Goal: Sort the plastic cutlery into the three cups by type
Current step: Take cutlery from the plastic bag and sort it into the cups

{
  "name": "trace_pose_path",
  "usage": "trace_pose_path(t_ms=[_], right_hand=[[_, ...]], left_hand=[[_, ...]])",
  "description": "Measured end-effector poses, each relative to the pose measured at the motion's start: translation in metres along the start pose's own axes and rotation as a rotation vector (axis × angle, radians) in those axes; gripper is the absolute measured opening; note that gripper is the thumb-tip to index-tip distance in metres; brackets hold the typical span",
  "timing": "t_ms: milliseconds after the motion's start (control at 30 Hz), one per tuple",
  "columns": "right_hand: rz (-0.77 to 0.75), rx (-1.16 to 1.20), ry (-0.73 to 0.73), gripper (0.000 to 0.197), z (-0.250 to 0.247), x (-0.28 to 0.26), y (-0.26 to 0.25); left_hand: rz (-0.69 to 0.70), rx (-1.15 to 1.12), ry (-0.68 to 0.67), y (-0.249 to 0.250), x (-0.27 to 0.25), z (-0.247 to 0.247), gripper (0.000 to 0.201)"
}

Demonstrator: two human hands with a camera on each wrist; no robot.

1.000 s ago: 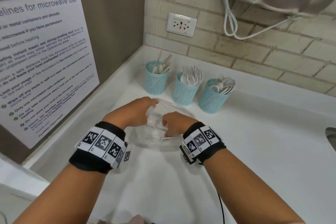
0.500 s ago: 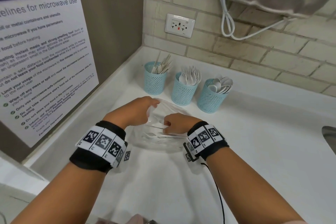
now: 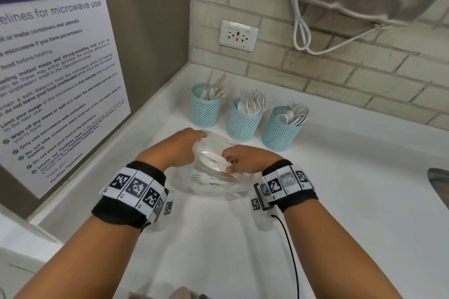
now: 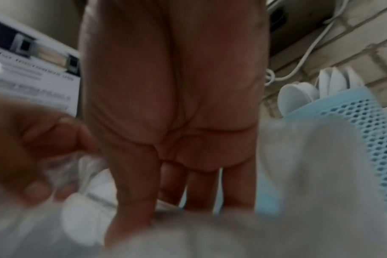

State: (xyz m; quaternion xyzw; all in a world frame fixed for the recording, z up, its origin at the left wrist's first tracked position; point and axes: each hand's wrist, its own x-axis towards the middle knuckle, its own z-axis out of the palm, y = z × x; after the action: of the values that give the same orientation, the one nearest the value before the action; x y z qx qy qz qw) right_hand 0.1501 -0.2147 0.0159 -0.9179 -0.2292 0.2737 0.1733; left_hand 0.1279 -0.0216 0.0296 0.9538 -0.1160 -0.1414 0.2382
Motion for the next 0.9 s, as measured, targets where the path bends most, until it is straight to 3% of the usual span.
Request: trace_pose_path(t_ms=[100, 200, 267, 367, 500, 600, 700, 900], right_hand=[[-0.058, 0.270, -0.001, 0.017, -0.013, -0.010, 0.007], [-0.126, 0.665, 0.109, 0.026, -0.021, -0.016, 0.011], [-0.173, 0.883, 0.244, 0.024, -0.025, -0.017, 0.009], [-0.208, 1.056, 0.407, 0.020, -0.030, -0.012, 0.000], [-0.185, 1.128, 0.454, 0.015, -0.030, -0.006, -0.012], [-0.144, 1.129, 0.482, 0.011, -0.028, -0.003, -0.017], [-0.118, 1.165, 0.499, 0.008, -0.027, -0.002, -0.018], [-0.087, 1.243, 0.473, 0.010, -0.025, -0.001, -0.020]], left_hand=[[-0.036, -0.003, -0.017, -0.002, 0.001, -0.003, 0.069], [-0.080, 0.014, -0.044, 0.001, 0.001, -0.005, 0.071], [-0.069, 0.017, 0.028, 0.006, 0.000, -0.007, 0.066], [0.053, -0.220, 0.165, 0.017, 0.003, -0.007, 0.054], [0.165, -0.606, 0.049, 0.034, 0.007, -0.001, 0.032], [0.093, -0.907, -0.027, 0.040, 0.011, 0.006, 0.030], [0.050, -1.023, -0.013, 0.039, 0.012, 0.010, 0.031], [0.026, -1.171, -0.108, 0.037, 0.011, 0.011, 0.028]])
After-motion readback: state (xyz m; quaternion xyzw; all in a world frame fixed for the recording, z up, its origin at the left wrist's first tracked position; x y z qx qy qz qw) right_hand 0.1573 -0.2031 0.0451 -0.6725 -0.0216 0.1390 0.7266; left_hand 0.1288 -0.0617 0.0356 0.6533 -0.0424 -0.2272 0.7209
